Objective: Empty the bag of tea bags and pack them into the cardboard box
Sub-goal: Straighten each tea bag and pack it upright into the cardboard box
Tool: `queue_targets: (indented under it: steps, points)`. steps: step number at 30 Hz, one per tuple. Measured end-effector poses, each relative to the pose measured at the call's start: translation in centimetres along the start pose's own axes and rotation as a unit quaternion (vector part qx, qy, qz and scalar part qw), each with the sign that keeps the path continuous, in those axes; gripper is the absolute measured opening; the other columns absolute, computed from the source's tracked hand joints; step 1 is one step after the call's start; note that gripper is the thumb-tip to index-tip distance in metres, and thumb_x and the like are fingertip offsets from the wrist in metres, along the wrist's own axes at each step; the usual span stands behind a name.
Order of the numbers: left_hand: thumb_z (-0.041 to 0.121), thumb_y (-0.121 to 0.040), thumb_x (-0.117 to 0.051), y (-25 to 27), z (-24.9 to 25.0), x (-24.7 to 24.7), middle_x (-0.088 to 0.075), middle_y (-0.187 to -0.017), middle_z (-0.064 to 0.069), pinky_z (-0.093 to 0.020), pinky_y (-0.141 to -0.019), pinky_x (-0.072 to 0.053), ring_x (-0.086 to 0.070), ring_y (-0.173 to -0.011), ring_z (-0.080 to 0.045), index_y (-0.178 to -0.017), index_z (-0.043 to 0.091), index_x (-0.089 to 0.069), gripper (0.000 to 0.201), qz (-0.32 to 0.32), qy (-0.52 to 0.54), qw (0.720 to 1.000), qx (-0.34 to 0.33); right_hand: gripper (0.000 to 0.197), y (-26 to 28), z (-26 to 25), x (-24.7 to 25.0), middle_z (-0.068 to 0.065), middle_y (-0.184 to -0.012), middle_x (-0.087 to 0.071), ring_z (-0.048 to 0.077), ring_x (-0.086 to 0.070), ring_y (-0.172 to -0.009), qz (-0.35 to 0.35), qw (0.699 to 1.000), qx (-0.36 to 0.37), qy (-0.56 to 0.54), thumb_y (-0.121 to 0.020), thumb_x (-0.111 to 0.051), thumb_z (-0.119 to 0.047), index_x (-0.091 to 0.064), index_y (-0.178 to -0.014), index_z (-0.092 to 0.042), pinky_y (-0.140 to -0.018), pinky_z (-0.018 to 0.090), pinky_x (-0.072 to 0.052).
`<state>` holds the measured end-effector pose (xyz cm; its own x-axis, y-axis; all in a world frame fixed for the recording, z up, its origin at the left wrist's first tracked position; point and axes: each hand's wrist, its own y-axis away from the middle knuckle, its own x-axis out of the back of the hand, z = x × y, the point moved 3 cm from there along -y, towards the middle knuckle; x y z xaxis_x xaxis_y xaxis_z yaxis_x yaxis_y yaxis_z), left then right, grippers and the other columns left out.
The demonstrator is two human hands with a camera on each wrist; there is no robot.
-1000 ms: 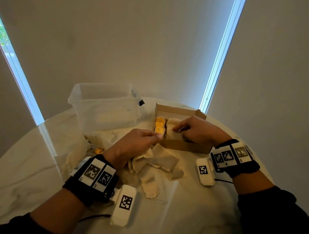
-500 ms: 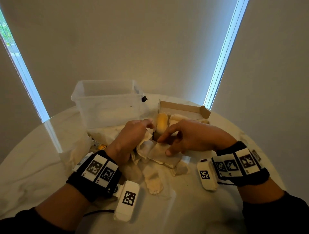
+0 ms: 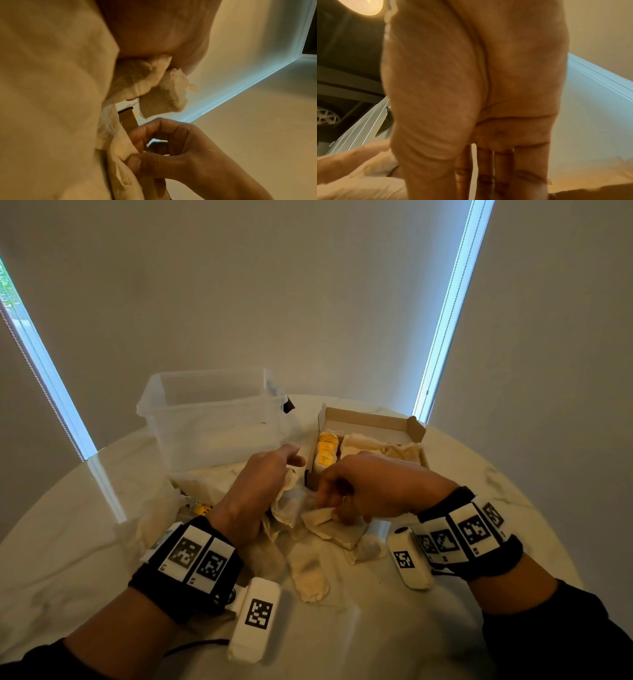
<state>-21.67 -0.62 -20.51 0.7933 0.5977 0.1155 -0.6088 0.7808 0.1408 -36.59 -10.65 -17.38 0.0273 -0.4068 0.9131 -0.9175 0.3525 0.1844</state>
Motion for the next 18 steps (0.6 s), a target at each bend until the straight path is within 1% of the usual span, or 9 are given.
queue_targets:
  steps: [3,5,6,8,10,11,13,16,18]
  points:
    - [0.062,-0.104,-0.053,0.8,0.6,-0.4,-0.071,-0.085,0.007,-0.031,-0.073,-0.046,-0.064,-0.080,-0.011,-0.095,0.023,-0.082,0.049,-0.035,-0.035,0.998,-0.025,0.015,0.9,-0.2,0.9,-0.021,-0.096,-0.068,0.000,-0.064,-0.087,0.089,0.996,0.018,0.006,-0.096,-0.077,-0.030,-0.078,-0.110,-0.036,-0.074,0.010,-0.047]
    - [0.077,-0.094,-0.052,1.6,1.0,-0.6,-0.076,-0.082,0.011,-0.022,-0.068,-0.049,-0.071,-0.074,-0.003,-0.100,0.027,-0.082,0.059,-0.065,-0.052,0.995,-0.049,0.010,1.6,0.1,2.1,-0.020,-0.092,-0.071,-0.002,-0.064,-0.090,0.184,0.980,0.023,-0.065,-0.093,-0.079,-0.035,-0.080,-0.103,-0.038,-0.076,0.009,-0.045]
    - [0.078,-0.091,-0.054,1.9,1.1,-0.8,-0.078,-0.082,0.012,-0.018,-0.064,-0.052,-0.072,-0.071,0.002,-0.103,0.030,-0.081,0.057,-0.087,-0.051,0.993,-0.069,0.008,1.8,0.4,2.6,-0.020,-0.091,-0.072,-0.002,-0.065,-0.090,0.227,0.968,0.029,-0.102,-0.092,-0.079,-0.038,-0.080,-0.099,-0.039,-0.078,0.012,-0.046]
    - [0.066,-0.091,-0.065,2.5,1.3,-1.1,-0.081,-0.086,0.015,-0.011,-0.062,-0.054,-0.073,-0.073,0.007,-0.108,0.033,-0.080,0.040,-0.137,-0.029,0.984,-0.107,0.004,2.4,0.8,3.5,-0.023,-0.089,-0.073,-0.001,-0.066,-0.088,0.271,0.949,0.030,-0.156,-0.090,-0.080,-0.041,-0.080,-0.094,-0.041,-0.075,0.013,-0.047]
    - [0.056,-0.089,-0.073,2.7,1.4,-1.0,-0.082,-0.092,0.013,-0.010,-0.068,-0.056,-0.076,-0.082,0.003,-0.110,0.037,-0.080,0.028,-0.151,-0.018,0.980,-0.131,0.003,2.6,1.4,3.8,-0.025,-0.087,-0.074,-0.003,-0.068,-0.087,0.283,0.937,0.017,-0.202,-0.090,-0.080,-0.038,-0.081,-0.093,-0.038,-0.072,0.011,-0.048]
    - [0.055,-0.088,-0.075,2.6,1.5,-1.0,-0.083,-0.092,0.010,-0.011,-0.069,-0.056,-0.076,-0.080,0.001,-0.109,0.039,-0.080,0.026,-0.137,-0.023,0.980,-0.143,0.004,2.6,1.7,3.9,-0.023,-0.088,-0.076,-0.002,-0.069,-0.089,0.293,0.928,0.005,-0.231,-0.091,-0.080,-0.036,-0.081,-0.094,-0.036,-0.075,0.012,-0.051]
    - [0.049,-0.092,-0.074,2.3,1.5,-0.8,-0.082,-0.091,0.006,-0.011,-0.068,-0.055,-0.073,-0.071,0.001,-0.108,0.036,-0.081,0.021,-0.093,-0.010,0.982,-0.163,0.010,2.5,2.5,4.0,-0.014,-0.095,-0.079,0.005,-0.071,-0.094,0.317,0.904,-0.026,-0.285,-0.091,-0.079,-0.033,-0.082,-0.099,-0.028,-0.081,0.022,-0.055]
    - [0.037,-0.100,-0.070,2.2,1.7,-0.6,-0.082,-0.100,0.013,-0.011,-0.069,-0.053,-0.074,-0.084,0.001,-0.107,0.027,-0.084,0.019,-0.051,0.038,0.982,-0.178,0.012,2.6,2.9,3.9,-0.005,-0.101,-0.077,0.010,-0.068,-0.097,0.328,0.886,-0.052,-0.323,-0.094,-0.076,-0.029,-0.081,-0.102,-0.021,-0.079,0.023,-0.051]
    - [0.040,-0.099,-0.070,2.3,1.7,-0.7,-0.081,-0.095,0.019,-0.014,-0.066,-0.054,-0.072,-0.079,-0.002,-0.107,0.031,-0.083,0.018,-0.057,0.037,0.981,-0.180,0.011,2.7,2.9,3.7,-0.005,-0.101,-0.077,0.012,-0.069,-0.101,0.322,0.879,-0.058,-0.348,-0.095,-0.075,-0.028,-0.082,-0.099,-0.020,-0.083,0.027,-0.057]
